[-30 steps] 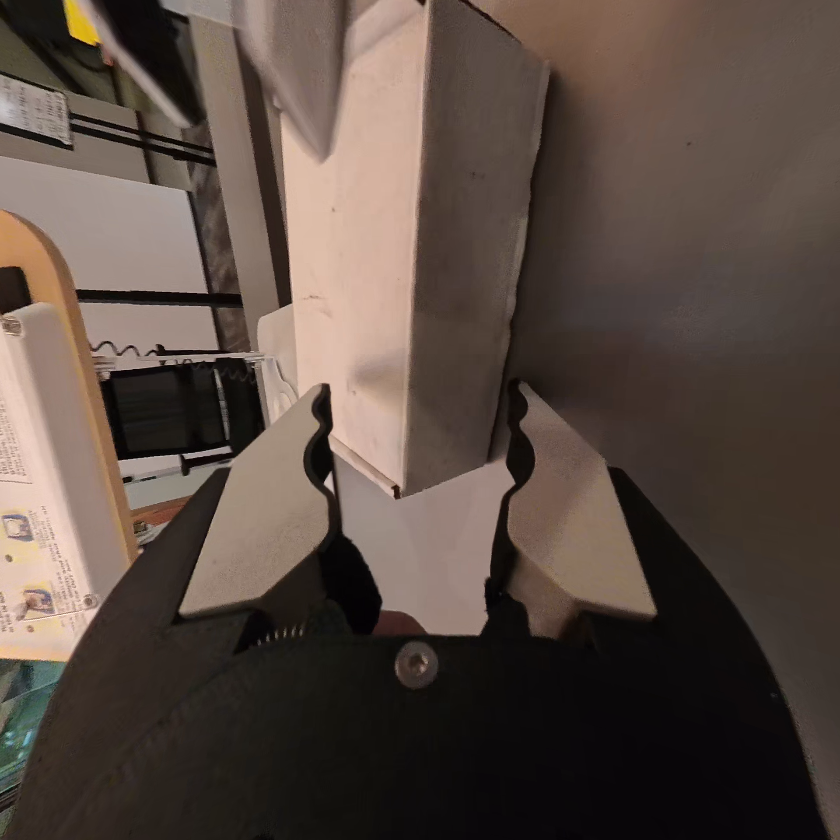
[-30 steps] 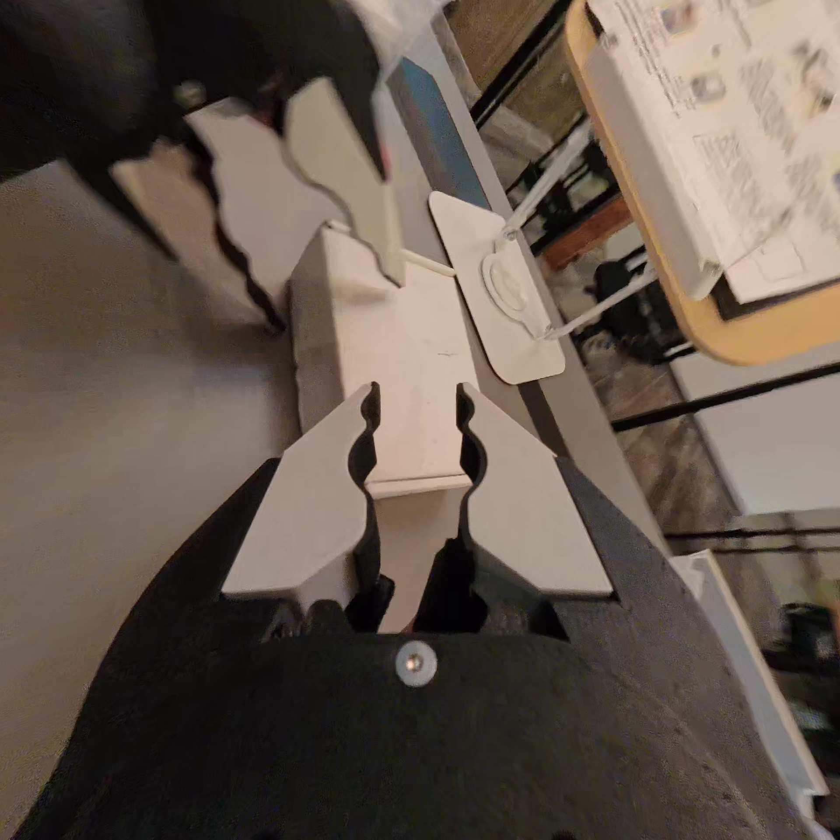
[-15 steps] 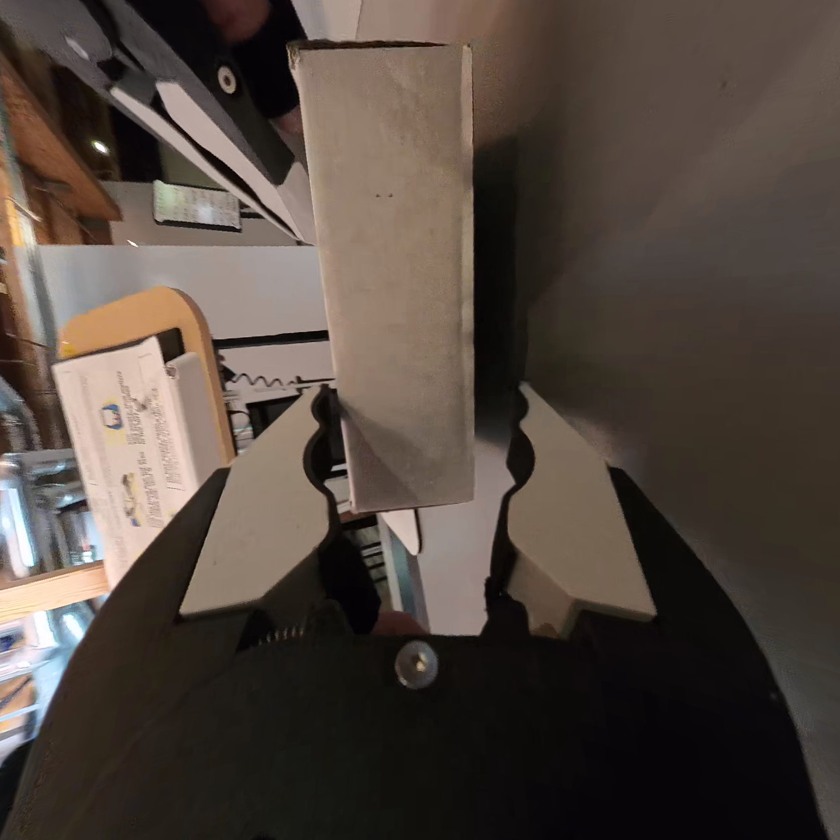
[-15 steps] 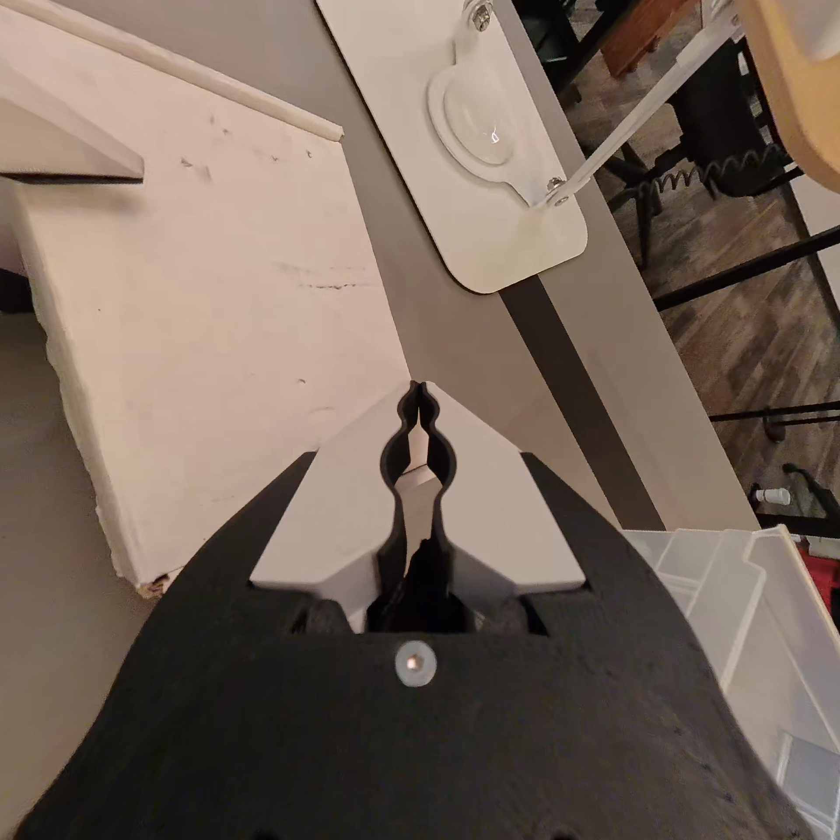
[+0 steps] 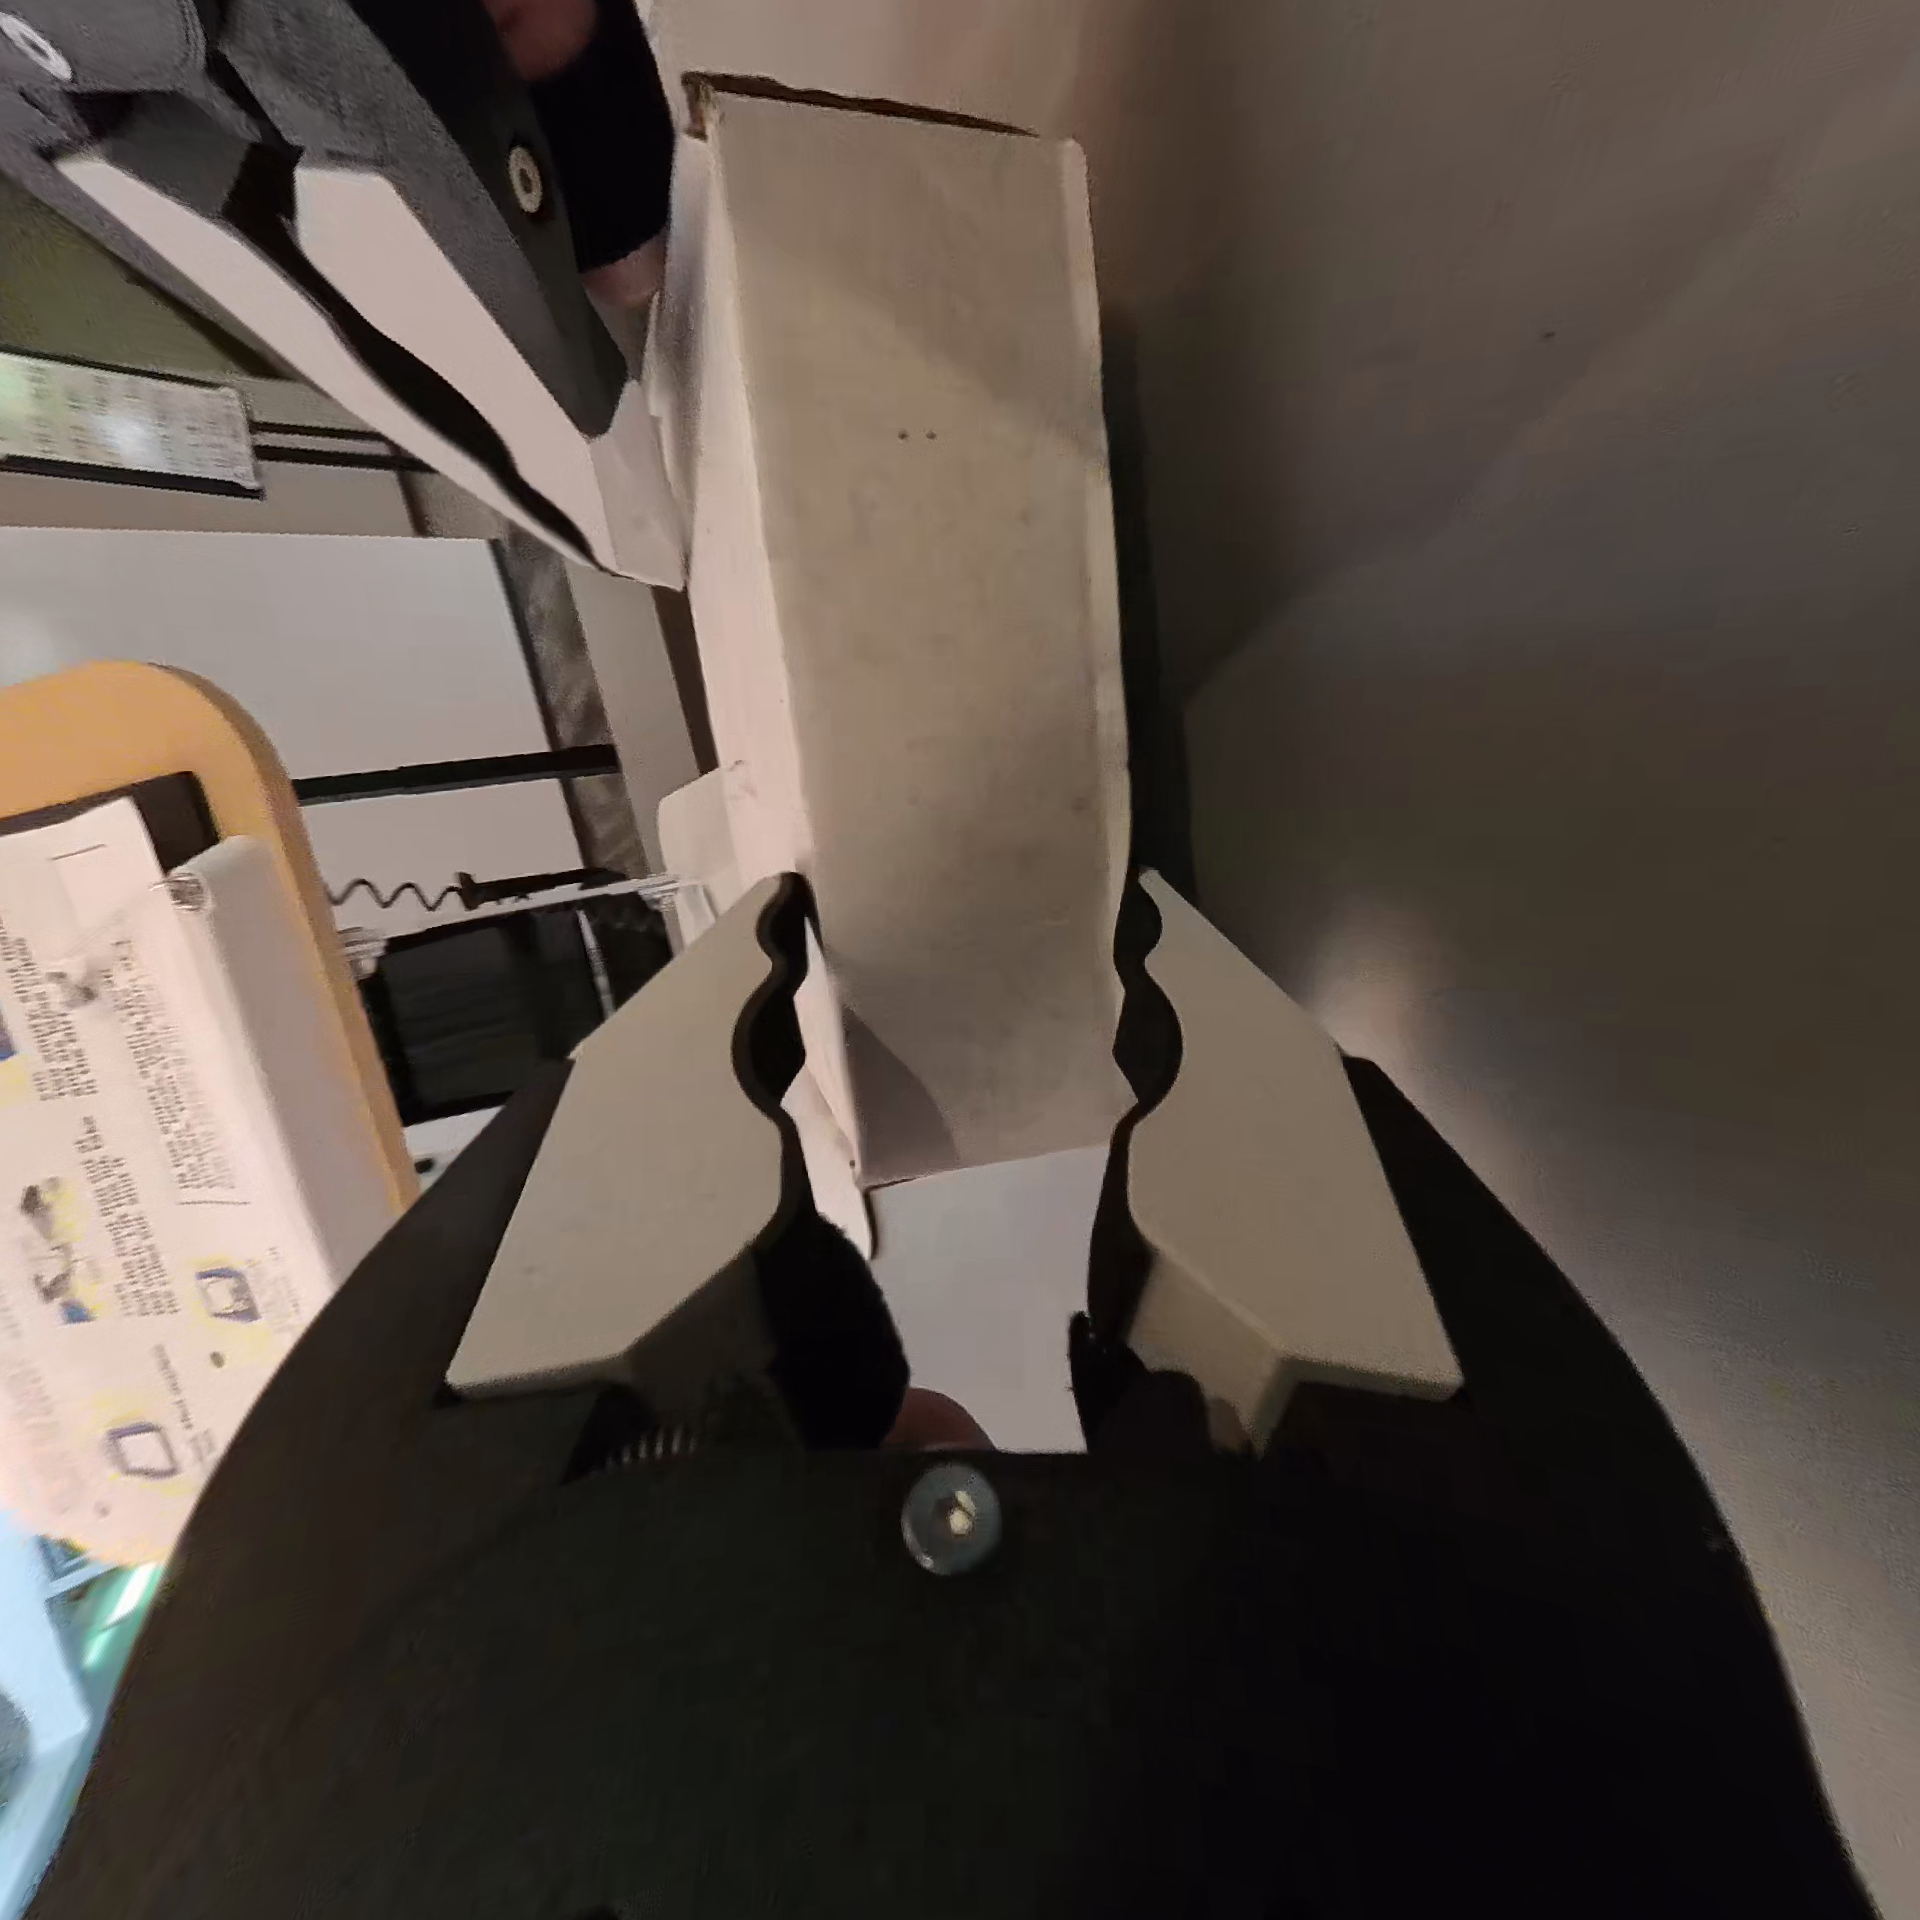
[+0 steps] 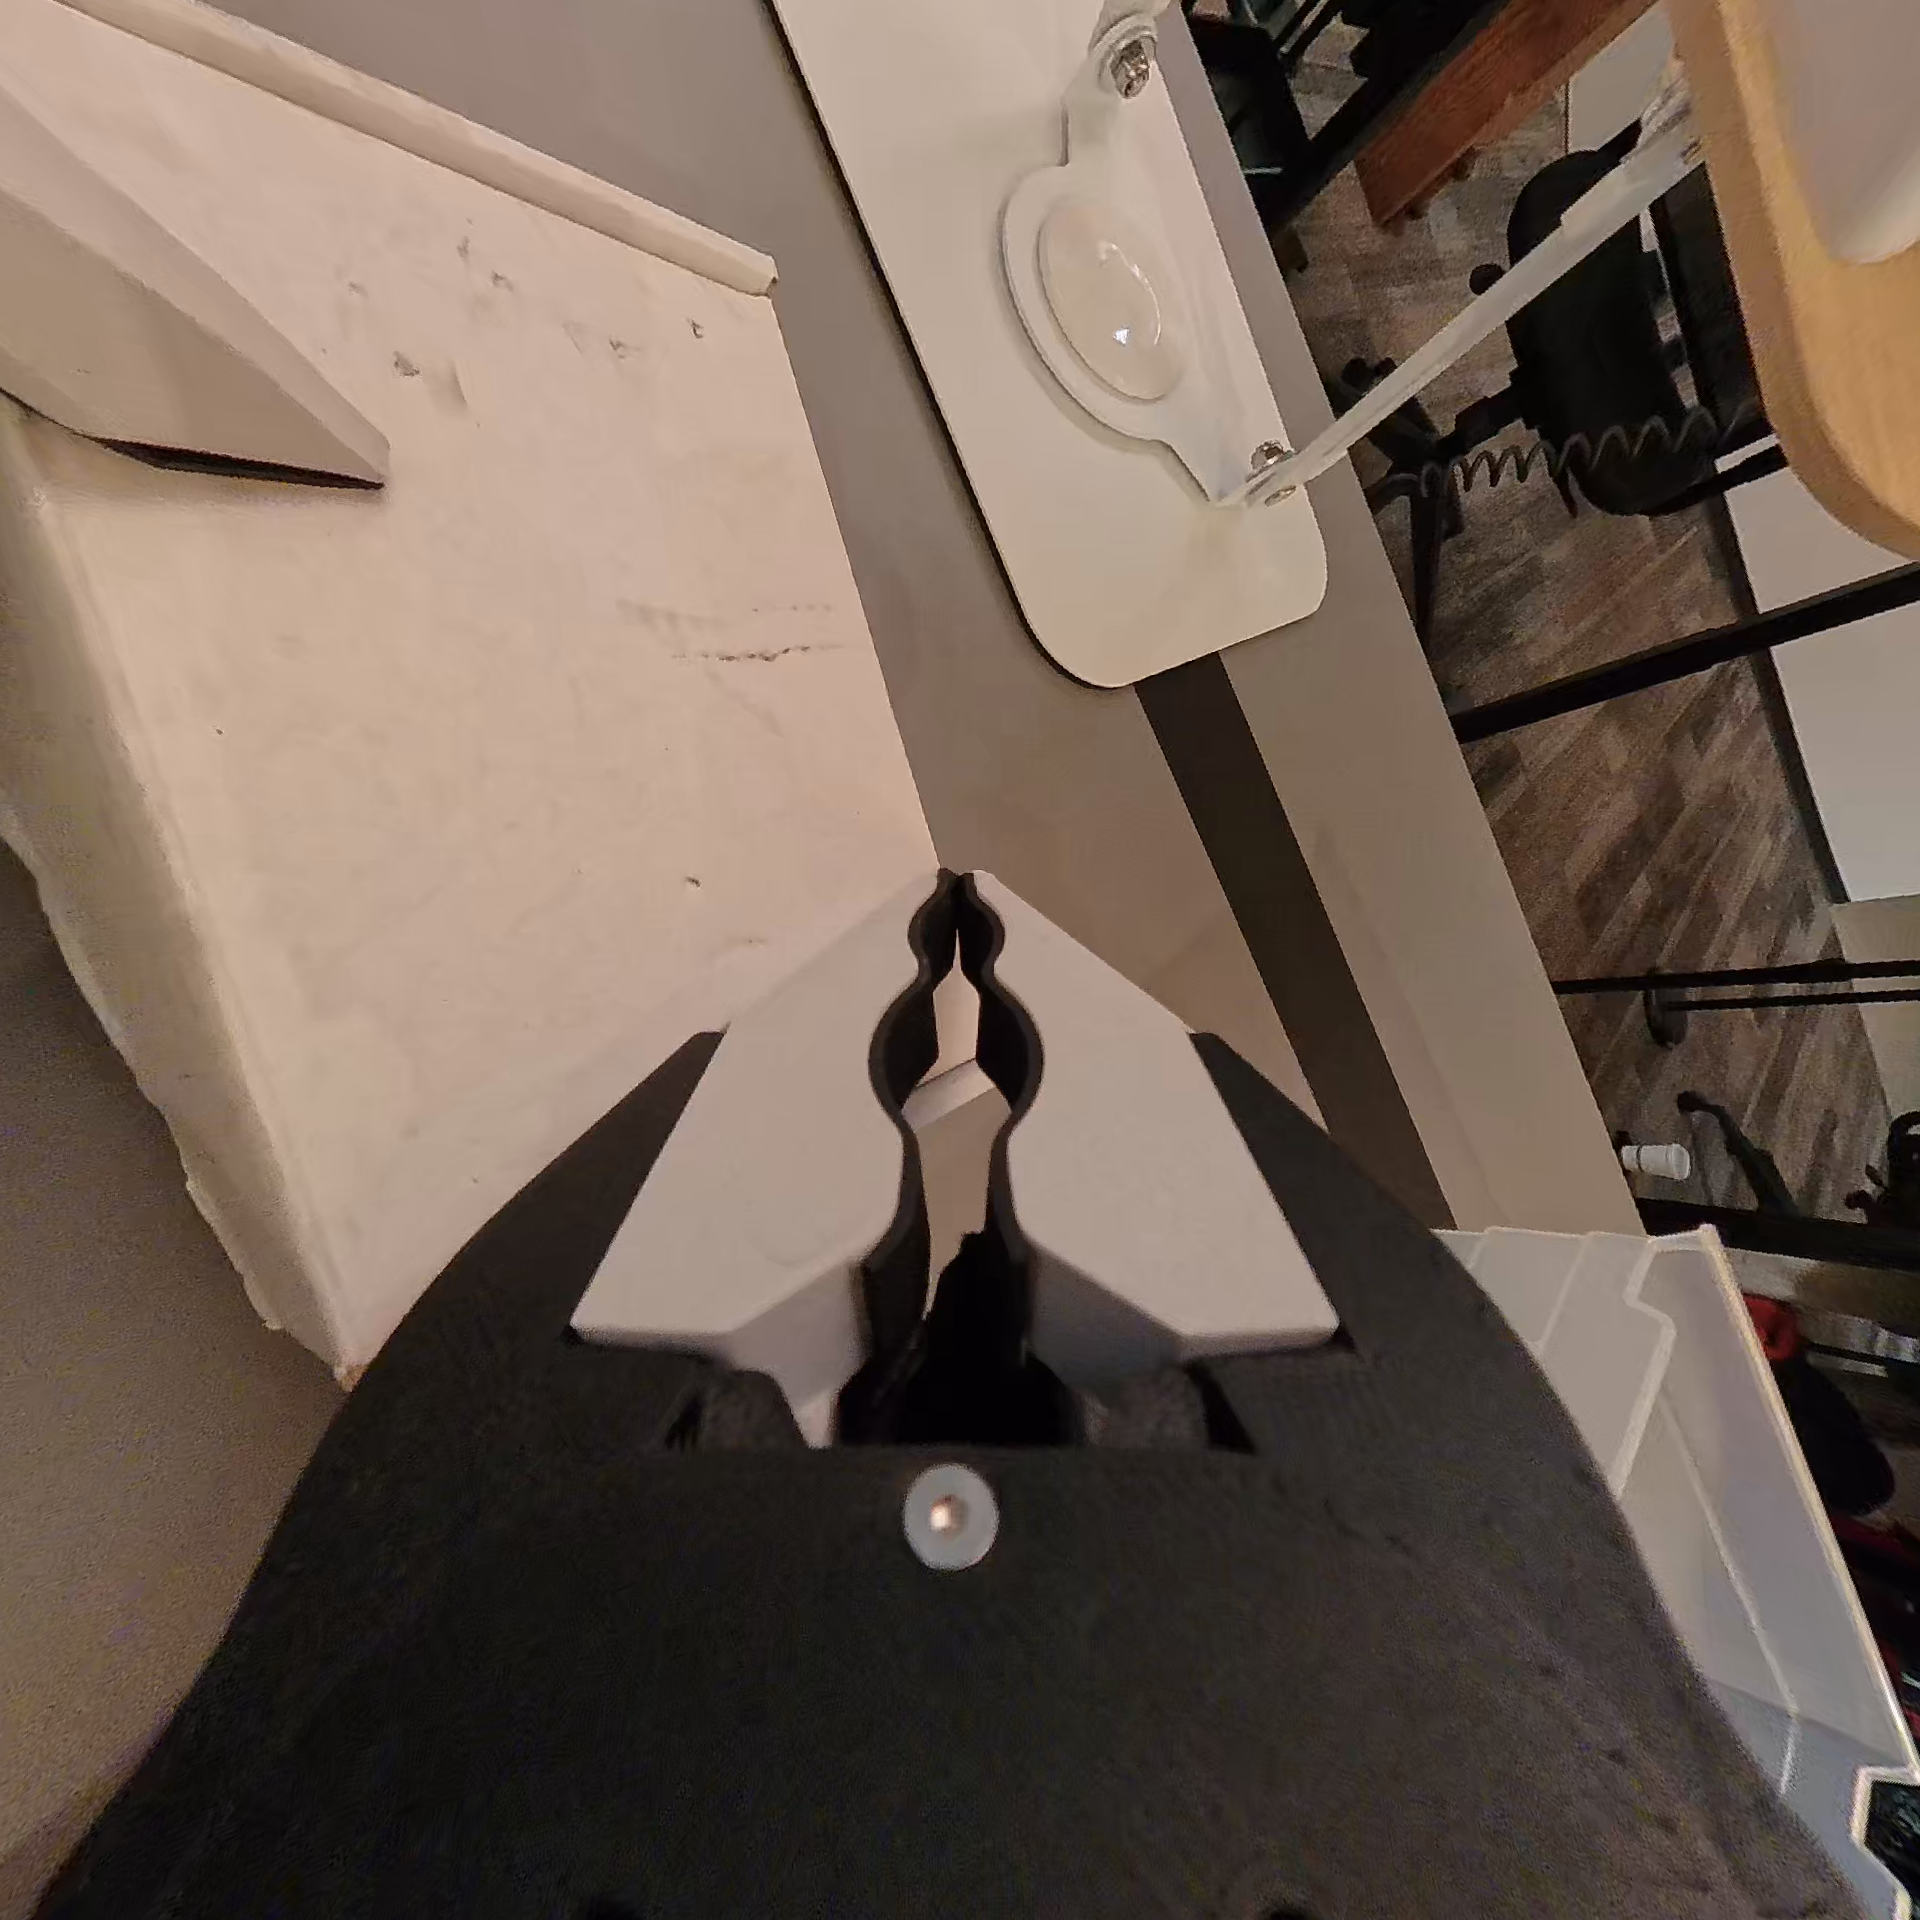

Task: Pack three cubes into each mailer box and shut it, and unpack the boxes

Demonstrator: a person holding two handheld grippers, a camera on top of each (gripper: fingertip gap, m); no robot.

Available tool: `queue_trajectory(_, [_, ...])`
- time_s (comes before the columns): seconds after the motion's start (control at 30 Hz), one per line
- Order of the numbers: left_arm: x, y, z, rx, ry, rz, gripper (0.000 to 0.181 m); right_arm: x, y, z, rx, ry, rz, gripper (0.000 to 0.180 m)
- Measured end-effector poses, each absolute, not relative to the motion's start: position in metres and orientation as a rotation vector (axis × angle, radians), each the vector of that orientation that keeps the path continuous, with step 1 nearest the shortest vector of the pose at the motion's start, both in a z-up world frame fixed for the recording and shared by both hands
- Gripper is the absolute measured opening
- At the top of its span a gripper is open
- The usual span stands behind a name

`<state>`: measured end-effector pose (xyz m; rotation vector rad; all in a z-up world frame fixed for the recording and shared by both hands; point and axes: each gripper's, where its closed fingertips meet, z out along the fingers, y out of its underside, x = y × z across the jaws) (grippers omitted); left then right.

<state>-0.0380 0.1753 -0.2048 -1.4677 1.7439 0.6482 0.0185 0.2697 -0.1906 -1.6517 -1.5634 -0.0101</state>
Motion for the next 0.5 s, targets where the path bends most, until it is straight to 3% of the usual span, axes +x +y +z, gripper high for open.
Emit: queue_trajectory(0.5, [-0.035,0.164,-0.197,-1.768,1.804,0.097,0.059,0.017,0.269,-0.191,-1.655,-1.564,0.040,0.000])
